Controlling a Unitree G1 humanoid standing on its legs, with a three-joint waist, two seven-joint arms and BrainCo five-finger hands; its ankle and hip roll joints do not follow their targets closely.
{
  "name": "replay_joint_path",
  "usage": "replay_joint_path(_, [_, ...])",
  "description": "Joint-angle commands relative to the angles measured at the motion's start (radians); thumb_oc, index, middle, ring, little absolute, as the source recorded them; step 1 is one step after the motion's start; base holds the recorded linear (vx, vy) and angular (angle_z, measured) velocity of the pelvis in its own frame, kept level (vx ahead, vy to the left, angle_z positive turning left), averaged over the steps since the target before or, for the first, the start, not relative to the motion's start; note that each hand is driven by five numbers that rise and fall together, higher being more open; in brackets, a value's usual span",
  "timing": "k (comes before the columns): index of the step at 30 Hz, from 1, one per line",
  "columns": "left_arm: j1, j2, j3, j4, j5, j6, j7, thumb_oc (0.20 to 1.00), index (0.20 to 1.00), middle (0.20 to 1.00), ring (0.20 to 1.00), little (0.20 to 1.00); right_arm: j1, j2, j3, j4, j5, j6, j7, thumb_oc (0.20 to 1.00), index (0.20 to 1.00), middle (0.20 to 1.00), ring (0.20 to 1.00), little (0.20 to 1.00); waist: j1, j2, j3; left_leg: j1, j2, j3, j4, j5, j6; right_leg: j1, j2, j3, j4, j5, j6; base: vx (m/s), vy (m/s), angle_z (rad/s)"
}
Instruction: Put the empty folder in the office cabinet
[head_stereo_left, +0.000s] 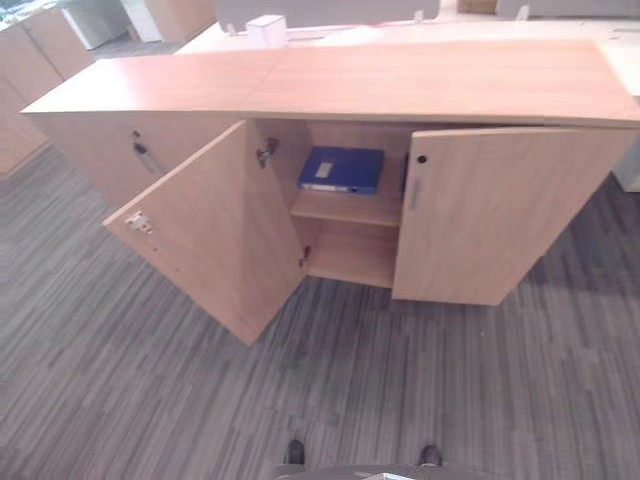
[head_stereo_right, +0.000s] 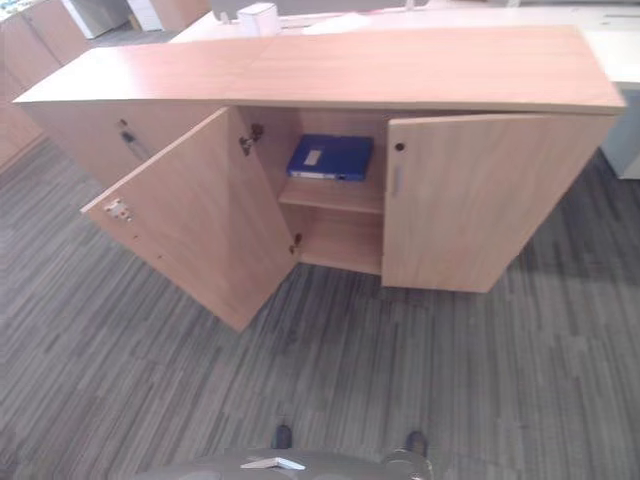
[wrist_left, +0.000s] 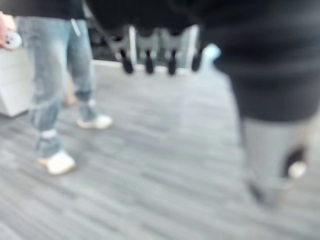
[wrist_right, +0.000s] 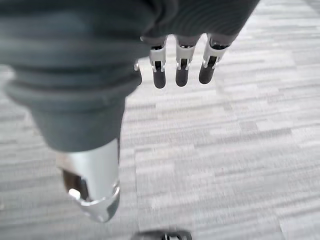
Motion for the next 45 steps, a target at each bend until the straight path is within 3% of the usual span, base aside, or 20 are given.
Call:
replay_joint_path(1, [-0.008,0.098,-0.002,-0.205,0.044,-0.022,0.037,1.000,1.000,1.000,1.000,1.000,-0.035,0.027,0.009,0.018,0.074,0.023,-0.008,1.000,1.000,1.000,1.000,1.000,-0.021,-0.050,-0.021,-0.023,-0.077,-0.007,-0.001,-0.076,0.078,-0.071,-0.117,0.136,0.055,0.014,0.074,-0.01,0.432,0.11])
replay_joint_path(3, [-0.010,0.106,0.004,-0.352,0.081,-0.013,0.050,1.000,1.000,1.000,1.000,1.000,-0.049,0.052,0.027,-0.002,0.069,0.027,0.002,1.000,1.000,1.000,1.000,1.000,-0.021,-0.048,-0.003,-0.008,-0.102,0.012,-0.002,-0.089,0.099,-0.088,-0.137,0.155,0.095,0.008,0.061,-0.06,0.343,-0.14])
replay_joint_path(4, [-0.008,0.103,0.006,-0.447,0.108,-0.007,0.061,1.000,1.000,1.000,1.000,1.000,-0.058,0.073,0.041,-0.020,0.077,0.025,0.004,1.000,1.000,1.000,1.000,1.000,-0.021,-0.047,0.009,-0.009,-0.109,0.015,0.001,-0.088,0.110,-0.100,-0.123,0.177,0.134,-0.009,0.046,-0.10,0.271,-0.22])
replay_joint_path(6, [0.008,0.089,0.024,-0.565,0.148,0.005,0.067,1.000,1.000,1.000,1.000,1.000,-0.068,0.105,0.070,-0.041,0.105,0.022,0.006,1.000,1.000,1.000,1.000,1.000,-0.015,-0.044,0.019,-0.012,-0.121,0.031,0.004,-0.082,0.125,-0.110,-0.065,0.202,0.195,-0.057,0.019,-0.10,0.213,-0.28])
replay_joint_path(8, [0.019,0.078,0.041,-0.650,0.175,0.006,0.058,1.000,1.000,1.000,1.000,1.000,-0.057,0.134,0.087,-0.046,0.110,0.016,0.002,1.000,1.000,1.000,1.000,1.000,0.003,-0.058,0.011,-0.014,-0.135,0.065,0.002,-0.086,0.135,-0.086,-0.027,0.129,0.185,-0.101,0.000,-0.04,0.124,-0.43])
replay_joint_path(9, [0.002,0.071,0.042,-0.671,0.190,0.003,0.072,1.000,1.000,1.000,1.000,1.000,-0.047,0.153,0.103,-0.048,0.123,0.011,0.011,1.000,1.000,1.000,1.000,1.000,-0.013,-0.070,0.004,-0.007,-0.147,0.058,0.001,-0.085,0.141,-0.073,0.018,0.174,0.171,-0.121,-0.009,0.00,0.057,-0.48])
replay_joint_path(11, [-0.006,0.075,0.049,-0.686,0.197,0.002,0.076,1.000,1.000,1.000,1.000,1.000,-0.042,0.157,0.102,-0.039,0.127,0.017,0.012,1.000,1.000,1.000,1.000,1.000,-0.014,-0.076,0.002,-0.003,-0.151,0.061,-0.002,-0.083,0.145,-0.073,0.035,0.210,0.150,-0.105,-0.003,0.03,0.040,-0.20])
replay_joint_path(16, [-0.032,0.108,0.050,-0.724,0.220,-0.020,0.074,1.000,1.000,1.000,1.000,1.000,-0.017,0.153,0.084,-0.014,0.128,0.015,0.004,1.000,1.000,1.000,1.000,1.000,-0.031,-0.090,-0.028,0.014,-0.156,0.080,-0.002,-0.101,0.146,-0.041,0.039,0.225,0.083,-0.072,0.014,0.05,0.015,-0.09])
replay_joint_path(29, [-0.210,0.243,-0.020,-0.550,0.203,-0.044,0.134,1.000,1.000,1.000,1.000,1.000,0.035,0.157,0.099,-0.003,0.150,-0.002,0.001,1.000,1.000,1.000,1.000,1.000,-0.081,-0.109,-0.063,0.039,-0.140,0.107,-0.002,-0.115,0.139,-0.022,0.041,0.247,0.043,-0.048,0.027,0.03,-0.008,-0.05])
replay_joint_path(32, [-0.326,0.317,-0.060,-0.379,0.121,-0.058,0.161,1.000,1.000,1.000,1.000,1.000,0.048,0.149,0.121,-0.008,0.167,-0.014,-0.010,1.000,1.000,1.000,1.000,1.000,-0.104,-0.111,-0.079,0.047,-0.133,0.121,-0.002,-0.117,0.133,-0.016,0.043,0.252,0.025,-0.040,0.034,0.04,-0.004,-0.08])
replay_joint_path(40, [-0.445,0.304,-0.095,-0.324,-0.015,-0.076,0.175,1.000,1.000,1.000,1.000,1.000,0.063,0.144,0.127,-0.023,0.179,-0.020,-0.015,1.000,1.000,1.000,1.000,1.000,-0.124,-0.124,-0.083,0.043,-0.126,0.138,-0.002,-0.116,0.131,-0.025,0.048,0.261,0.010,-0.023,0.040,0.01,0.003,-0.08])
replay_joint_path(45, [-0.549,0.283,-0.168,-0.231,-0.089,-0.099,0.158,1.000,1.000,1.000,1.000,1.000,0.076,0.138,0.138,-0.031,0.185,-0.026,-0.021,1.000,1.000,1.000,1.000,1.000,-0.149,-0.143,-0.076,0.028,-0.117,0.164,-0.002,-0.112,0.127,-0.049,0.051,0.279,0.000,-0.003,0.048,-0.01,0.000,-0.10])
